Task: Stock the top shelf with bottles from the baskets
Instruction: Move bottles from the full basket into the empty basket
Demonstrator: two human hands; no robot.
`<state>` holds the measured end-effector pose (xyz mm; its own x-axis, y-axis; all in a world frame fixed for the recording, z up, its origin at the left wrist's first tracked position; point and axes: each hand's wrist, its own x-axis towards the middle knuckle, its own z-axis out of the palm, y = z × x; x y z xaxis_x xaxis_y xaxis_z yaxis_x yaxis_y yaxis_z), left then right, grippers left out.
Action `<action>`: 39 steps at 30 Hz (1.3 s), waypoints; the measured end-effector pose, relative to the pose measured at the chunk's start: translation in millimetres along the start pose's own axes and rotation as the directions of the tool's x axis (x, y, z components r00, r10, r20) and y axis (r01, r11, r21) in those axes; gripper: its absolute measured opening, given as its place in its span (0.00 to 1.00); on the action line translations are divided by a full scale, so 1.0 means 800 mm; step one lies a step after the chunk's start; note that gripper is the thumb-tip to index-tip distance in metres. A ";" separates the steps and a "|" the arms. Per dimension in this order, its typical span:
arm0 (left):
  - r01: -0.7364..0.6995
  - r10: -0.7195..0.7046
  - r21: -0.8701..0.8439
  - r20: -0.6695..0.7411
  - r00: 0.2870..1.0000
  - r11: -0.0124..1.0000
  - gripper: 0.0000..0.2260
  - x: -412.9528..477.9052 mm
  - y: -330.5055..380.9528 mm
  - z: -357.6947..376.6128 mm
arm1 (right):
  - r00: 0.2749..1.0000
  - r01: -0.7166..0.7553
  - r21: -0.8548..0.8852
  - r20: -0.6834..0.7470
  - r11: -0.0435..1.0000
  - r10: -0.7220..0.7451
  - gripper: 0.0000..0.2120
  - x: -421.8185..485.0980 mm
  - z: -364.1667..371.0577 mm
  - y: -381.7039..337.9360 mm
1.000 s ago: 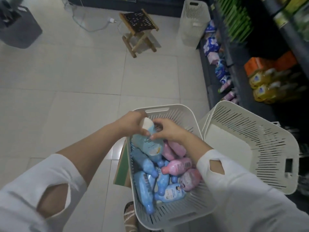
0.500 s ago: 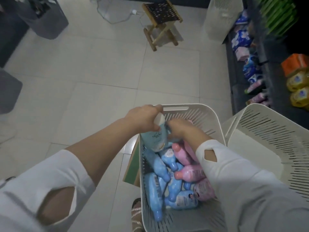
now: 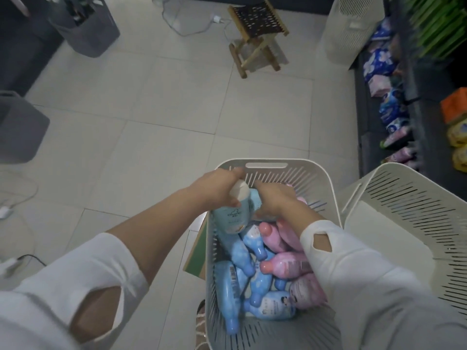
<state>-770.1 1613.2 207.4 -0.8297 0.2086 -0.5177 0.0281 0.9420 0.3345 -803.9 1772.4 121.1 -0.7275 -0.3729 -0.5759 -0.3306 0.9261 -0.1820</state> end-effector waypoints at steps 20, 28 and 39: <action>-0.367 0.362 0.001 -0.169 0.917 0.930 0.22 -0.176 0.159 -0.139 | 0.746 -0.016 0.868 -0.320 0.496 0.584 0.39 -0.311 -0.125 0.011; -0.707 0.694 -0.026 -0.169 0.700 0.707 0.23 -0.321 0.309 -0.144 | 0.413 -0.003 0.912 -0.373 0.411 0.831 0.30 -0.580 -0.119 0.002; -0.948 0.946 -0.044 -0.071 0.317 0.315 0.22 -0.518 0.578 -0.063 | -0.053 0.119 0.935 -0.329 0.333 0.943 0.30 -0.935 -0.038 0.021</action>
<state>-441.3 1948.9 616.4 -0.2760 0.9384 0.2078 0.7712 0.0871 0.6307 -283.3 2065.4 573.3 -0.4714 0.8735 0.1212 0.3656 0.3186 -0.8745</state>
